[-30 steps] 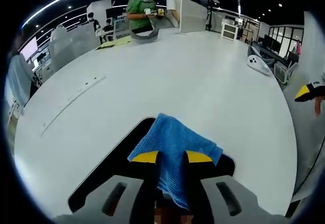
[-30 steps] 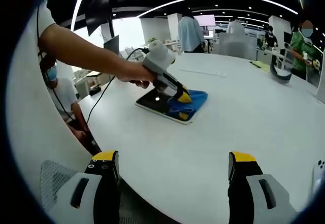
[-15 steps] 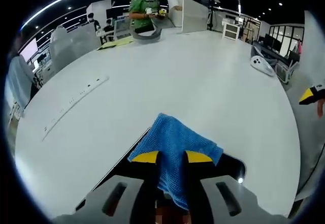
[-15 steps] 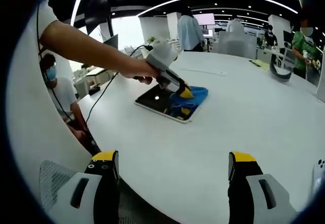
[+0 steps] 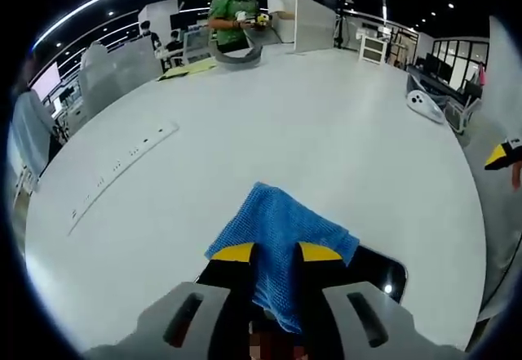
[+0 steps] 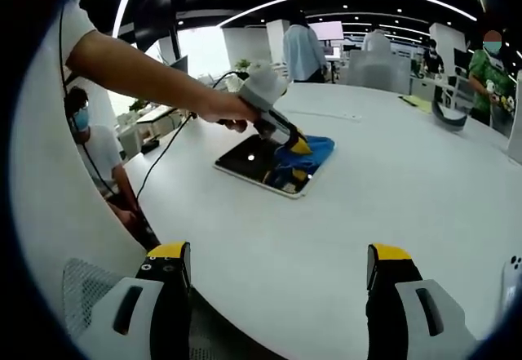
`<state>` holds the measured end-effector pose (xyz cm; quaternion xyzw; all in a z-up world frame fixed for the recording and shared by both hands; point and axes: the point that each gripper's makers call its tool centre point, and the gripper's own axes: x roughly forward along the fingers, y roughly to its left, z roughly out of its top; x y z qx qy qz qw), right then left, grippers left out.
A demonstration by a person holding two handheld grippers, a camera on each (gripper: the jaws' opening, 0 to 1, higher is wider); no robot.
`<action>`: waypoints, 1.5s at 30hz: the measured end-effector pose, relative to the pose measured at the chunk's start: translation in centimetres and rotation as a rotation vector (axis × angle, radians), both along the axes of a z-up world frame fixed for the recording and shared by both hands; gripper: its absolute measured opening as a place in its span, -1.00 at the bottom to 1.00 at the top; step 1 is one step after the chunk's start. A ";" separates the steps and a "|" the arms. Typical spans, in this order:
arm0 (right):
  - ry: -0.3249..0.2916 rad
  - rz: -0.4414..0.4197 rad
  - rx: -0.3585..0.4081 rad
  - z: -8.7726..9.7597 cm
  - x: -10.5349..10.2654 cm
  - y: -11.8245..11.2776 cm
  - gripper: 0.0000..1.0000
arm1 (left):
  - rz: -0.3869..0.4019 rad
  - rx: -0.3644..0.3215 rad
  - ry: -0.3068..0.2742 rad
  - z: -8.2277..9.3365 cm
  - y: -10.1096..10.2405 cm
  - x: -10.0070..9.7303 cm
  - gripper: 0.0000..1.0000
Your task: Wipe the mirror surface with the cleaning cloth until all visible marks leave the cleaned area.
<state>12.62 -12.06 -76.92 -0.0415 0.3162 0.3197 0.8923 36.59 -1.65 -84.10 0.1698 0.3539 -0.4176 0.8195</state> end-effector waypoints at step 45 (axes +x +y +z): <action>0.008 0.010 -0.004 -0.2 1.0 0.3 0.78 | -0.006 0.003 0.013 0.5 1.8 0.1 -0.65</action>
